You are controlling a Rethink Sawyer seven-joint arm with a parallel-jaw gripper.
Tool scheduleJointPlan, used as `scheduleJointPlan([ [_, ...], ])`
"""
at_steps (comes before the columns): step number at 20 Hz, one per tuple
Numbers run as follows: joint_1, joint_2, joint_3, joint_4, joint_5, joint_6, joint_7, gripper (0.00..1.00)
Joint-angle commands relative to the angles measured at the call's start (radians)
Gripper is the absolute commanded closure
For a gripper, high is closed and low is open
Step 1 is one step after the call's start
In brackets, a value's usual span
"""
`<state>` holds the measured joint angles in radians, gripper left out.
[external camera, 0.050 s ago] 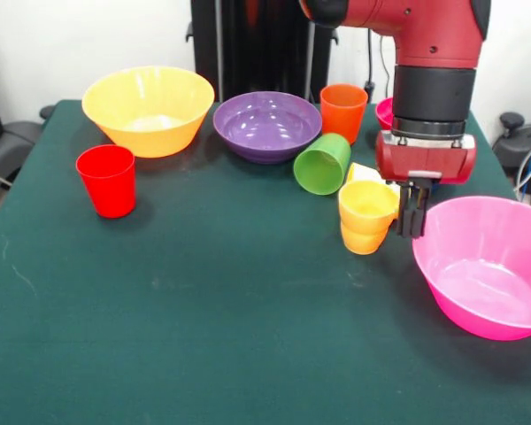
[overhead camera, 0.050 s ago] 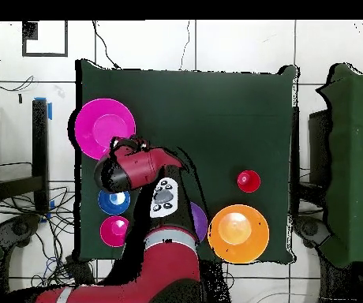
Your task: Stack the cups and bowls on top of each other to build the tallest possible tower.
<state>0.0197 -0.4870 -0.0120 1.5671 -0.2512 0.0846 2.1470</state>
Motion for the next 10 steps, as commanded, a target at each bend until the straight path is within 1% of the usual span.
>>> scheduleJointPlan([
  [1,0.041,0.086,0.002,-0.05,0.055,-0.092,0.158,1.0],
  [2,0.049,0.089,-0.01,-0.052,0.058,-0.104,0.155,0.0],
  [3,0.036,0.083,0.009,-0.049,0.062,-0.07,0.14,0.0],
  [4,0.037,0.079,0.009,-0.05,0.065,-0.046,0.13,0.0],
  [8,0.012,0.073,0.044,-0.036,0.076,-0.033,0.118,0.0],
  [10,0.014,0.077,0.053,-0.033,0.083,-0.041,0.122,0.0],
])
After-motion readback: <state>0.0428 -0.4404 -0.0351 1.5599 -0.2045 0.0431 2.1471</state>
